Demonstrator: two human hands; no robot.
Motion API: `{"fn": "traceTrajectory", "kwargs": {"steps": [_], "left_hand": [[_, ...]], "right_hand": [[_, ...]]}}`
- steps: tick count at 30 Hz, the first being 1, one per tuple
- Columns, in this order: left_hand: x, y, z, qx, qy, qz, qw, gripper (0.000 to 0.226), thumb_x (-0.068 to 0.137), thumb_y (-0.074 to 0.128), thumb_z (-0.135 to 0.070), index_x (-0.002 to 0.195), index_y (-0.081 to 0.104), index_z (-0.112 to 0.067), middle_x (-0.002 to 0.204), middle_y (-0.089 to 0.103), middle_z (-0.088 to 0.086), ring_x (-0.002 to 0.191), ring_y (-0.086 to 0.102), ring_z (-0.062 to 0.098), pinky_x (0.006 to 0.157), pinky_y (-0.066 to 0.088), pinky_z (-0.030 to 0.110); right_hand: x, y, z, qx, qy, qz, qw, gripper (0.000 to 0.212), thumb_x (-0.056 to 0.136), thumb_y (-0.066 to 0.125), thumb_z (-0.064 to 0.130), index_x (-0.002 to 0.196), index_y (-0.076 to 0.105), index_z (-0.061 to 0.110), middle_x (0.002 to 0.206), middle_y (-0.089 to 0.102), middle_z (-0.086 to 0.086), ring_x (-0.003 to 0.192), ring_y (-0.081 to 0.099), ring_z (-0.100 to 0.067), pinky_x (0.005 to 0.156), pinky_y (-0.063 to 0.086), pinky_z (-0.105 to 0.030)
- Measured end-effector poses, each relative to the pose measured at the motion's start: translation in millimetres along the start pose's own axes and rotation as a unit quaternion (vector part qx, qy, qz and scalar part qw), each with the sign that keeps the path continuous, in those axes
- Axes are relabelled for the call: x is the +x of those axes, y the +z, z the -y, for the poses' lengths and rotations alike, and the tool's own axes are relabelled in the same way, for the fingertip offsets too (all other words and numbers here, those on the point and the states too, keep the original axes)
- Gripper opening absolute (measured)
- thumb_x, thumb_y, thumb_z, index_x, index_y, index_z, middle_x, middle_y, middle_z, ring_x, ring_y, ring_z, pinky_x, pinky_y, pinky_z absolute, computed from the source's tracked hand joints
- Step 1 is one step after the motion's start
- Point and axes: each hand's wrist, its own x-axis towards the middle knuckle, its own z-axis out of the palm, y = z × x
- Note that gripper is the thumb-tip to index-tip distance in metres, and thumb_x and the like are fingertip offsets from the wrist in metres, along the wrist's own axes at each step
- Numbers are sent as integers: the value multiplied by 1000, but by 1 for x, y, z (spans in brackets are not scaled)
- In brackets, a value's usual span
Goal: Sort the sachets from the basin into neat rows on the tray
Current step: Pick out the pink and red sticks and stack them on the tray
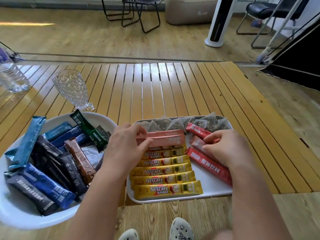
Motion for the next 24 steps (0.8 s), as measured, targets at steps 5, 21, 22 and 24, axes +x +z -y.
{"fn": "traceTrajectory", "kwargs": {"steps": [5,21,22,24], "left_hand": [[-2,-4,0,2,14,-37,999,24,85,67,-42,99,63,-23,96,58,-6,95,49,12,79,34,25],[-8,-17,-19,-158,56,57,984,45,91,34,-55,114,62,-28,97,66,-12,85,63,1,66,51,21],[-8,-19,-20,-169,56,75,981,45,90,35,-57,114,61,-31,95,67,-13,81,64,0,63,51,19],[-9,-20,-20,-189,55,102,975,39,86,43,-57,110,61,-33,87,67,-14,70,62,-4,54,45,12]], "right_hand": [[2,12,5,-28,31,-20,999,16,71,82,40,81,75,30,90,68,3,86,61,-17,81,53,-37],[-22,19,52,561,-94,60,820,34,92,60,6,120,51,24,92,71,-16,86,73,-19,73,59,-28],[-23,18,54,595,-71,90,796,35,91,58,3,120,53,22,93,71,-16,85,73,-19,72,60,-28],[-23,17,56,622,-39,112,774,29,90,58,1,114,58,17,92,70,-15,83,74,-18,70,60,-27]]}}
